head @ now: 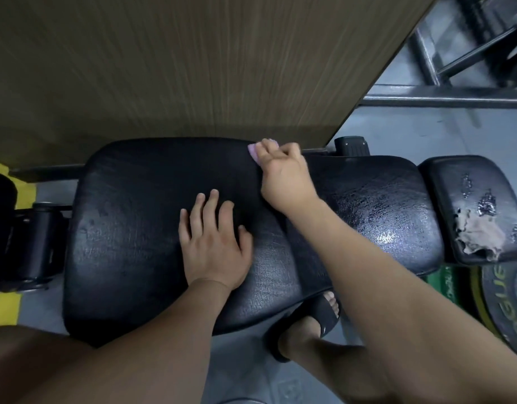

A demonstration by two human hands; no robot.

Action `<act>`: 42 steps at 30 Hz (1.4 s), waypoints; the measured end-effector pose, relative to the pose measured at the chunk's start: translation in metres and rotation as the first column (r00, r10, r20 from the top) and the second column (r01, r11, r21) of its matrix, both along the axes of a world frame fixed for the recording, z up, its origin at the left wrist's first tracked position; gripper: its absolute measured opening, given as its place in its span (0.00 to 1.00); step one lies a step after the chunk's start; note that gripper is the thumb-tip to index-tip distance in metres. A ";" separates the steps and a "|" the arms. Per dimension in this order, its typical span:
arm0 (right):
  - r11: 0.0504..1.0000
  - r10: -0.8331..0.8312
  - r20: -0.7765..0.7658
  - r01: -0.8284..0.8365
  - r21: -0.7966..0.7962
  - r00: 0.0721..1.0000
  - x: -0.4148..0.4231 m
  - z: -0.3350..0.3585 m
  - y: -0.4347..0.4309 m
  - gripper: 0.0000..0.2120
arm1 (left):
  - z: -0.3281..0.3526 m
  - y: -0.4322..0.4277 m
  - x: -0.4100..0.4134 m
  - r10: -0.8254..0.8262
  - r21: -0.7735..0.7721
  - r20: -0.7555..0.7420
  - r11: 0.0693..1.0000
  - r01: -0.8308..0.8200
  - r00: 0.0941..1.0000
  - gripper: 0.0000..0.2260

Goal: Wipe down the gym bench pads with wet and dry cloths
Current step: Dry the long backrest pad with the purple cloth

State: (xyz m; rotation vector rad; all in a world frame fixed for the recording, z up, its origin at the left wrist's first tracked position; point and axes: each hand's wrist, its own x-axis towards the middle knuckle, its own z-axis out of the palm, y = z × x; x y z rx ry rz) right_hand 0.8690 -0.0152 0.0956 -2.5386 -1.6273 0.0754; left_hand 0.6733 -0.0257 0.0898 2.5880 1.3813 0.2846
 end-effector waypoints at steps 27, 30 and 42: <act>0.994 0.108 -0.034 -0.108 0.023 0.994 -0.017 0.002 -0.092 0.29 | -0.002 -0.001 -0.001 0.008 -0.023 0.049 1.000 -0.007 0.999 0.20; 0.987 -0.162 -0.005 0.162 -0.009 0.987 0.028 0.002 -0.104 0.33 | -0.001 -0.001 -0.001 0.001 -0.023 0.045 1.000 0.000 0.999 0.21; 0.992 -0.099 0.048 0.095 0.081 0.994 0.005 0.008 -0.122 0.24 | -0.002 -0.001 0.000 0.008 -0.036 0.033 0.999 -0.007 0.999 0.21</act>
